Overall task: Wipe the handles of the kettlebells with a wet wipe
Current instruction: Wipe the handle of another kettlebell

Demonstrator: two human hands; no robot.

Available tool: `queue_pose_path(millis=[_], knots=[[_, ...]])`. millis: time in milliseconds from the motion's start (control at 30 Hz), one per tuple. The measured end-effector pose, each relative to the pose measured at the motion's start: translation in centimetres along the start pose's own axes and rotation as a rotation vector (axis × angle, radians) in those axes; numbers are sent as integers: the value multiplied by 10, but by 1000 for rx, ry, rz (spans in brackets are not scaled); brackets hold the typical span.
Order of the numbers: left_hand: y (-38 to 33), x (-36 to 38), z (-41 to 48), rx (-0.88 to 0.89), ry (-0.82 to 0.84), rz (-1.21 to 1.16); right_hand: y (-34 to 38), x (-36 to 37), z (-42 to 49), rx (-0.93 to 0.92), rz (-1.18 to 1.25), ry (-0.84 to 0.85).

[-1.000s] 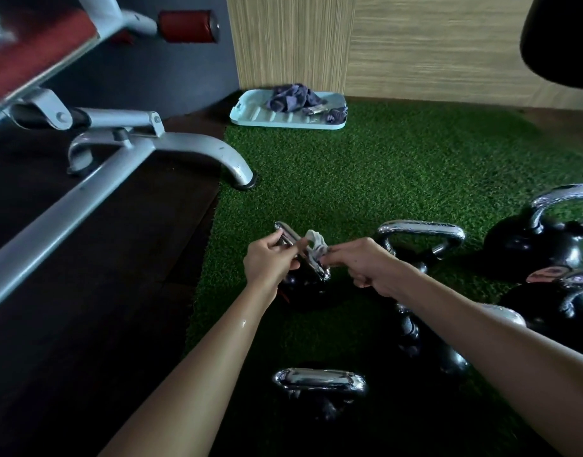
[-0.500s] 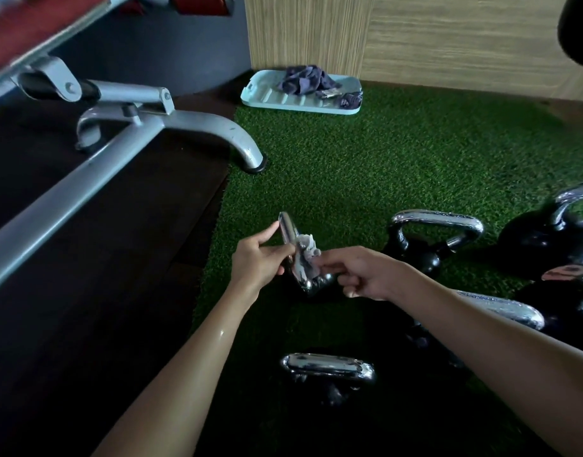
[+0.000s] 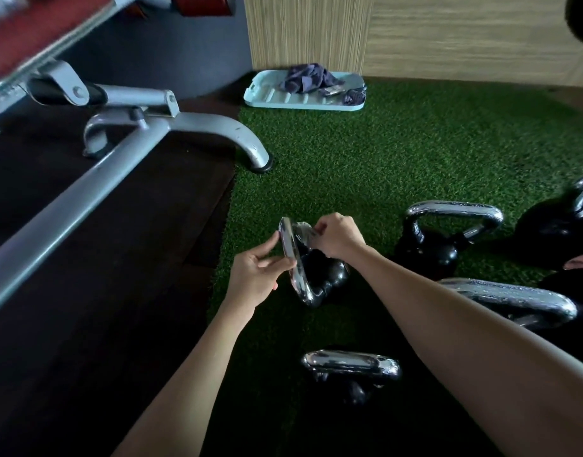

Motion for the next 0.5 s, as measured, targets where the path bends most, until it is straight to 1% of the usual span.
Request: queue_pose_path(millis=[67, 100, 167, 200, 333, 433, 500], knots=[[1, -3, -1, 2, 2, 13, 3, 2, 2, -65, 49, 3], [2, -4, 0, -1, 1, 17, 9, 2, 2, -131, 44, 31], [5, -7, 1, -16, 9, 18, 22, 2, -2, -266, -77, 76], [6, -8, 2, -24, 14, 12, 26, -1, -2, -296, -128, 58], [4, -5, -1, -24, 25, 8, 22, -7, -1, -264, -49, -63], [5, -4, -3, -11, 27, 6, 12, -2, -5, -239, 67, -72], [5, -5, -4, -17, 34, 14, 20, -4, -5, -260, 117, -65]])
Point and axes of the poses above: each hand's wrist, its own z-axis towards the middle knuckle, its own x-axis out of the palm, y = z × x, the point moved 10 cm from there along z, towards the middle knuckle, and after that the axes turned 2 degrees about -z, right-handed, at the moved point
